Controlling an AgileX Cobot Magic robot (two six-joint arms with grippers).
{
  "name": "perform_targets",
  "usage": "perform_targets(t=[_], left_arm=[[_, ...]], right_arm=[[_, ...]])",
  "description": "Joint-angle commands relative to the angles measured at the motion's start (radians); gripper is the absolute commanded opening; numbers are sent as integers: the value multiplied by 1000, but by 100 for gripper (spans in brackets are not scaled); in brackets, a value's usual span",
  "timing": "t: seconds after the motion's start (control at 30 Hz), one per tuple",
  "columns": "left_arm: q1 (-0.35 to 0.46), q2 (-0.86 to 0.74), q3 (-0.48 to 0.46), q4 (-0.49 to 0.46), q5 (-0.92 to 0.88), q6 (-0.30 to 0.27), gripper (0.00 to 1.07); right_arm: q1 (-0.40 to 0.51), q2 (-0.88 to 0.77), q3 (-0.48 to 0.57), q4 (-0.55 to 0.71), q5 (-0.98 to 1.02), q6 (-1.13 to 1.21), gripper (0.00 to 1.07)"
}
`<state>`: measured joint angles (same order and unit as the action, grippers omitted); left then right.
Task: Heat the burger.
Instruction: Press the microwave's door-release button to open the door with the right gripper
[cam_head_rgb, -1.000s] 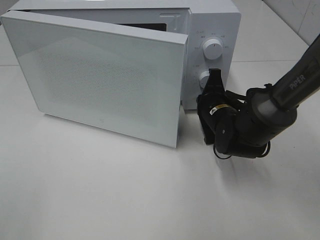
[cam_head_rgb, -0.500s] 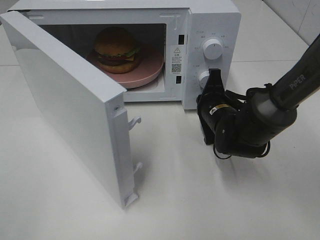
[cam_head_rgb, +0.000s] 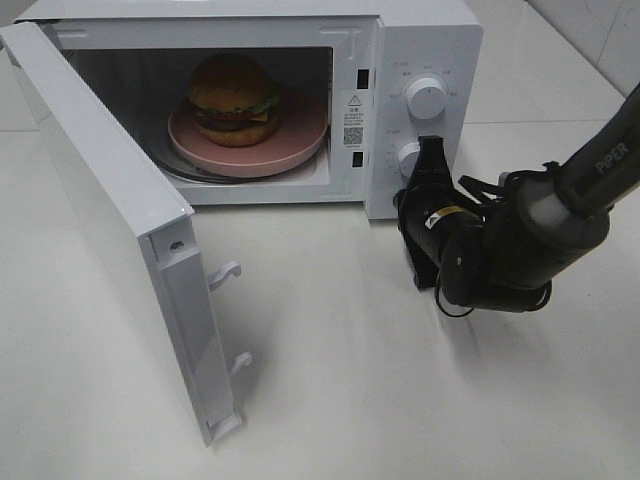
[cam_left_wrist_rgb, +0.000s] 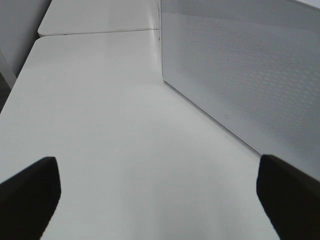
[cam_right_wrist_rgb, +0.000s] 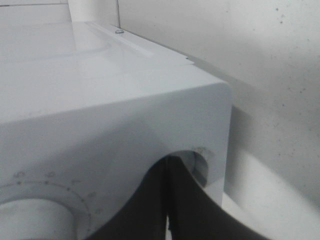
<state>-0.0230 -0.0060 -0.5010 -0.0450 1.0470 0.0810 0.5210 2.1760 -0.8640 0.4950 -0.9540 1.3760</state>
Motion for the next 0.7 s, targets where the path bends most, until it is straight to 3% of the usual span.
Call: perform_targets(t=[0.03, 0.43, 0.7], left_arm=[[5, -18, 2, -1, -8, -2, 100], [5, -18, 2, -1, -8, -2, 100], [5, -18, 2, -1, -8, -2, 100]], right_arm=[[-15, -54, 0, -58, -57, -10, 0], [-15, -134, 125, -92, 152, 5, 0], [-15, -246, 187, -213, 276, -85, 0]])
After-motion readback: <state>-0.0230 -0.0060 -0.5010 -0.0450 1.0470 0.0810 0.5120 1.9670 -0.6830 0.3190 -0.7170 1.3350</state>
